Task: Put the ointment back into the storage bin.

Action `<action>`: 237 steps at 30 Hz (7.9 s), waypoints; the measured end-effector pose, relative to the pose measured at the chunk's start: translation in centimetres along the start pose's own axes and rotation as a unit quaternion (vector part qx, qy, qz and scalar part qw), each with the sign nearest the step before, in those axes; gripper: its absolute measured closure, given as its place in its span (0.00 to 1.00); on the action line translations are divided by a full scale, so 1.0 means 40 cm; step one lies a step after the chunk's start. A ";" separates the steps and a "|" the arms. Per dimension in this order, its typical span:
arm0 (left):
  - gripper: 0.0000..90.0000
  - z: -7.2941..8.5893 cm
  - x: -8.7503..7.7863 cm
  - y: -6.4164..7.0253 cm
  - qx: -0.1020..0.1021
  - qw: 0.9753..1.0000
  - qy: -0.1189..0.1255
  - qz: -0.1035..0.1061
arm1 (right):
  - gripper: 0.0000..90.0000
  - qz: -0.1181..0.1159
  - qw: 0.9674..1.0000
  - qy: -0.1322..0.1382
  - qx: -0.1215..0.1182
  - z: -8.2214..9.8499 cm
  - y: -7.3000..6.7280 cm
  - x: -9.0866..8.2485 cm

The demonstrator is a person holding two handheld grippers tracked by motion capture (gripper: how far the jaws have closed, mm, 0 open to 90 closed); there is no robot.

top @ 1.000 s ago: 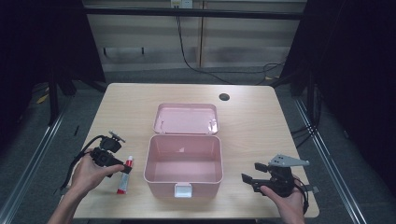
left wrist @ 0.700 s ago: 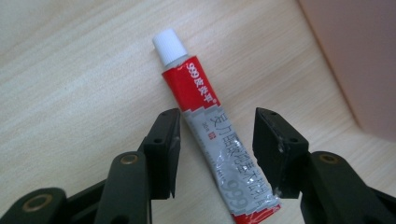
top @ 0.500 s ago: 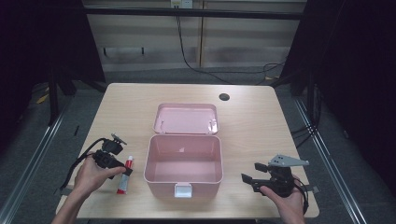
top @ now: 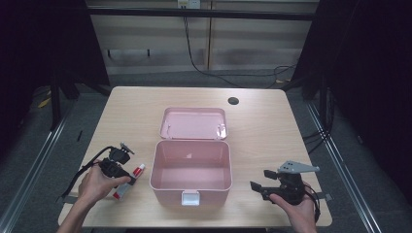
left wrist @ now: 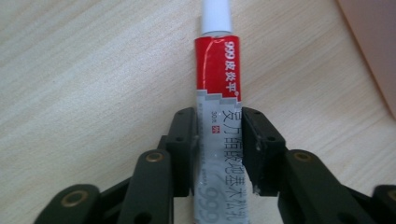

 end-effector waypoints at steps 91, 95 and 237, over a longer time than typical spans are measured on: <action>0.78 -0.016 -0.260 0.042 0.068 0.989 0.084 0.103 | 0.21 -0.004 1.000 0.006 0.022 -0.002 0.005 -0.011; 0.78 -0.022 -0.270 0.051 0.081 0.989 0.078 0.100 | 0.21 -0.006 1.000 0.006 0.021 -0.003 0.003 -0.011; 0.78 -0.278 -0.220 0.467 0.316 0.942 -0.026 0.109 | 0.17 -0.008 0.999 0.012 0.032 -0.003 0.009 -0.022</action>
Point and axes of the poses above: each handheld gripper's, and its own axes: x roughly forward along the jaws, z roughly out of its underside, y roughly to its right, the point moved 9 cm from there along x, roughly forward along the jaws, and after that the axes turned 1 degree about -x, right-handed, at the moved point
